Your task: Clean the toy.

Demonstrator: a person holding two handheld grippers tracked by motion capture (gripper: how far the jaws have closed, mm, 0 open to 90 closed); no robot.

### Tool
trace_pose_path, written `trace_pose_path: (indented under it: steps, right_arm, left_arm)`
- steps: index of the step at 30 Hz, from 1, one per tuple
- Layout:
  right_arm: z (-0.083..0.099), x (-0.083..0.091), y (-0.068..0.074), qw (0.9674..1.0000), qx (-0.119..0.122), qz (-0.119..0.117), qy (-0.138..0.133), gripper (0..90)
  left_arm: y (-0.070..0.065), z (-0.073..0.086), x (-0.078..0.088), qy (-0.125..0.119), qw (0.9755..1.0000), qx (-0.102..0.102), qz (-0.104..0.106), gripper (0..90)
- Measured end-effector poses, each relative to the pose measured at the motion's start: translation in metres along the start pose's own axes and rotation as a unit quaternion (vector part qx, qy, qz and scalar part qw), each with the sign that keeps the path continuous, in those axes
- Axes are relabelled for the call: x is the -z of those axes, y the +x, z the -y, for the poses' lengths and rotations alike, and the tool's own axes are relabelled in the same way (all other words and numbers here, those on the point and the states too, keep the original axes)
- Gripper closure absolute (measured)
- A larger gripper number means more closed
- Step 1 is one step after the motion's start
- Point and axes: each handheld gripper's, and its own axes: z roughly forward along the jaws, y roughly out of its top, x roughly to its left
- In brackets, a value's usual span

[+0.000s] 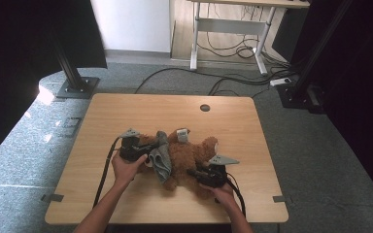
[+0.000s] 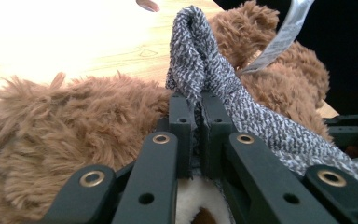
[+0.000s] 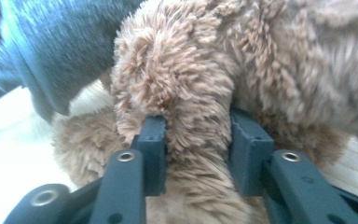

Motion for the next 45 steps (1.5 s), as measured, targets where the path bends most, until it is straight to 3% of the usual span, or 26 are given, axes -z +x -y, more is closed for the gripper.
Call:
trace_pose_path:
  steps: [4, 8, 10, 13, 15, 18, 21, 26, 30, 32, 35, 39, 42, 45]
  right_arm:
    - [-0.003, 0.005, -0.002, 0.9999, -0.011, 0.000, 0.004, 46.6]
    - [-0.002, 0.001, -0.005, 0.9990, -0.027, 0.011, 0.034, 33.1]
    - [-0.001, -0.001, -0.003, 0.9988, -0.024, 0.007, 0.042, 37.2]
    - [0.001, -0.007, 0.004, 0.9983, -0.006, -0.006, 0.058, 57.3]
    - [0.002, -0.011, 0.008, 0.9974, 0.005, -0.010, 0.071, 63.6]
    - [0.003, -0.015, 0.014, 0.9965, 0.011, -0.012, 0.082, 67.0]
    - [0.004, -0.016, 0.013, 0.9966, 0.007, -0.012, 0.082, 67.3]
    - [0.005, -0.016, 0.012, 0.9968, 0.004, -0.016, 0.079, 67.2]
    - [0.005, -0.016, 0.011, 0.9967, 0.001, -0.017, 0.079, 66.9]
    - [0.005, -0.016, 0.010, 0.9967, 0.000, -0.019, 0.079, 66.7]
    - [0.005, -0.016, 0.009, 0.9966, -0.001, -0.023, 0.080, 66.5]
    - [0.006, -0.016, 0.008, 0.9965, -0.006, -0.024, 0.080, 66.3]
    - [0.006, -0.016, 0.008, 0.9962, -0.007, -0.021, 0.084, 66.1]
    - [0.006, -0.017, 0.008, 0.9962, -0.007, -0.022, 0.084, 66.1]
  left_arm:
    - [0.001, 0.003, 0.004, -0.001, 1.0000, -0.004, 0.001, 84.9]
    - [0.003, 0.008, 0.012, -0.003, 1.0000, -0.003, 0.006, 85.1]
    - [0.003, 0.011, 0.016, -0.004, 1.0000, -0.006, 0.005, 85.1]
    - [0.003, 0.015, 0.024, -0.005, 0.9999, -0.010, 0.004, 85.2]
    - [0.003, 0.017, 0.032, -0.004, 0.9999, -0.015, 0.003, 85.2]
    - [-0.001, 0.017, 0.043, -0.010, 0.9998, -0.015, -0.007, 85.3]
    - [-0.012, 0.010, 0.046, -0.016, 0.9995, -0.023, 0.016, 85.5]
    - [-0.047, -0.012, 0.025, -0.020, 0.9969, -0.043, 0.063, 85.5]
    - [-0.076, -0.027, -0.004, -0.002, 0.9941, -0.063, 0.087, 85.5]
    - [-0.086, -0.033, -0.021, 0.006, 0.9933, -0.063, 0.097, 85.4]
    - [-0.096, -0.037, -0.043, 0.021, 0.9932, -0.069, 0.092, 85.2]
    - [-0.093, -0.030, -0.067, 0.061, 0.9934, -0.083, 0.052, 85.3]
    - [-0.083, -0.023, -0.067, 0.057, 0.9946, -0.066, 0.057, 86.0]
    - [-0.083, -0.022, -0.062, 0.056, 0.9944, -0.076, 0.048, 86.2]
